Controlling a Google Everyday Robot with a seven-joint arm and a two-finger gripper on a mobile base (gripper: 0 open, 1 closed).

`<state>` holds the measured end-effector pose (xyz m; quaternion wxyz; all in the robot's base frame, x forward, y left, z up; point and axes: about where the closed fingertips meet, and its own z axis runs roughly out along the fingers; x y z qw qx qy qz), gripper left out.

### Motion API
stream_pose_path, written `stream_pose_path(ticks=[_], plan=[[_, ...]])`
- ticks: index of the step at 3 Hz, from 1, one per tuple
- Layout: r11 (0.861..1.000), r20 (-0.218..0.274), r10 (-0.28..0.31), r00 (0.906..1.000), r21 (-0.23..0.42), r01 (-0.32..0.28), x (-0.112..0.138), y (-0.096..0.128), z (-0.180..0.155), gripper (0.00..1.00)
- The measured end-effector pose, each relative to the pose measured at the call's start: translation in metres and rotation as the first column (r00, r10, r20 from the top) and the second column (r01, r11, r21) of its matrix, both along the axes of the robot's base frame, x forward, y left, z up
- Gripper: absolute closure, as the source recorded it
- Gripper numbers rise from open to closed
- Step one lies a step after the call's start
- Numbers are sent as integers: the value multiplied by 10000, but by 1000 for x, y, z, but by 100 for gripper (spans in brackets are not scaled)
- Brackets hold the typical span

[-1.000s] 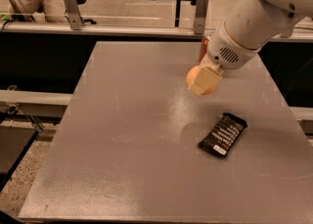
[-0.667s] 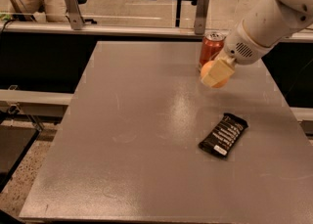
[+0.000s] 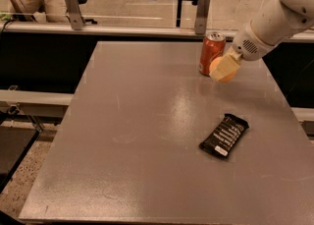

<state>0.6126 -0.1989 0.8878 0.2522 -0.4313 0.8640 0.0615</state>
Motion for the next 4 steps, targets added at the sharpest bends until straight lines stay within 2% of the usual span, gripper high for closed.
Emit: stream_pose_path(ticks=[1, 4], plan=[[9998, -72, -210, 9998, -61, 210, 9, -10, -8, 88], [9990, -437, -367, 9984, 224, 377, 12, -17, -24, 19]])
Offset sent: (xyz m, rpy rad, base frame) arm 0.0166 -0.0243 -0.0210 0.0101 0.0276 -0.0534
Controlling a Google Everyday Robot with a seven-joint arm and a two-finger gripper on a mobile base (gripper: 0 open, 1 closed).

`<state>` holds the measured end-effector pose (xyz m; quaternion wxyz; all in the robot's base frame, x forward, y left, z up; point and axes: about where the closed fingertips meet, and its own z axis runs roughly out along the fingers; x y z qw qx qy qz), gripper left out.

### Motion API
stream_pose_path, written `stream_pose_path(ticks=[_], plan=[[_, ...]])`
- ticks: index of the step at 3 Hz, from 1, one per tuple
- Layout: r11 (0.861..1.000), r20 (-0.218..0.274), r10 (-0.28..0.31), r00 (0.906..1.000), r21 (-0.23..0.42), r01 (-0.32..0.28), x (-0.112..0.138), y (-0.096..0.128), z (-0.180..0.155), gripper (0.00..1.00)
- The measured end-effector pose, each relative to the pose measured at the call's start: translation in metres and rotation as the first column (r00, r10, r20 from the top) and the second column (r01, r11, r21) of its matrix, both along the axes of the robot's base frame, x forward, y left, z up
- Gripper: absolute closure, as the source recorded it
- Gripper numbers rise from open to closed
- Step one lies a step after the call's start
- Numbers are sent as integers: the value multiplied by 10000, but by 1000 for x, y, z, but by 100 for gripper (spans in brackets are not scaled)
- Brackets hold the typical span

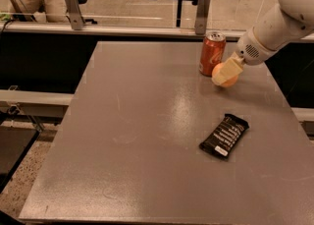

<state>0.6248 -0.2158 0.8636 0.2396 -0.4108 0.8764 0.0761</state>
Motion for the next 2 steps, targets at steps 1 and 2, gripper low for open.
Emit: stream_pose_path(ticks=[1, 2], plan=[[9999, -106, -22, 9999, 162, 24, -7, -4, -1, 0], [9999, -106, -22, 9999, 162, 24, -7, -4, -1, 0]])
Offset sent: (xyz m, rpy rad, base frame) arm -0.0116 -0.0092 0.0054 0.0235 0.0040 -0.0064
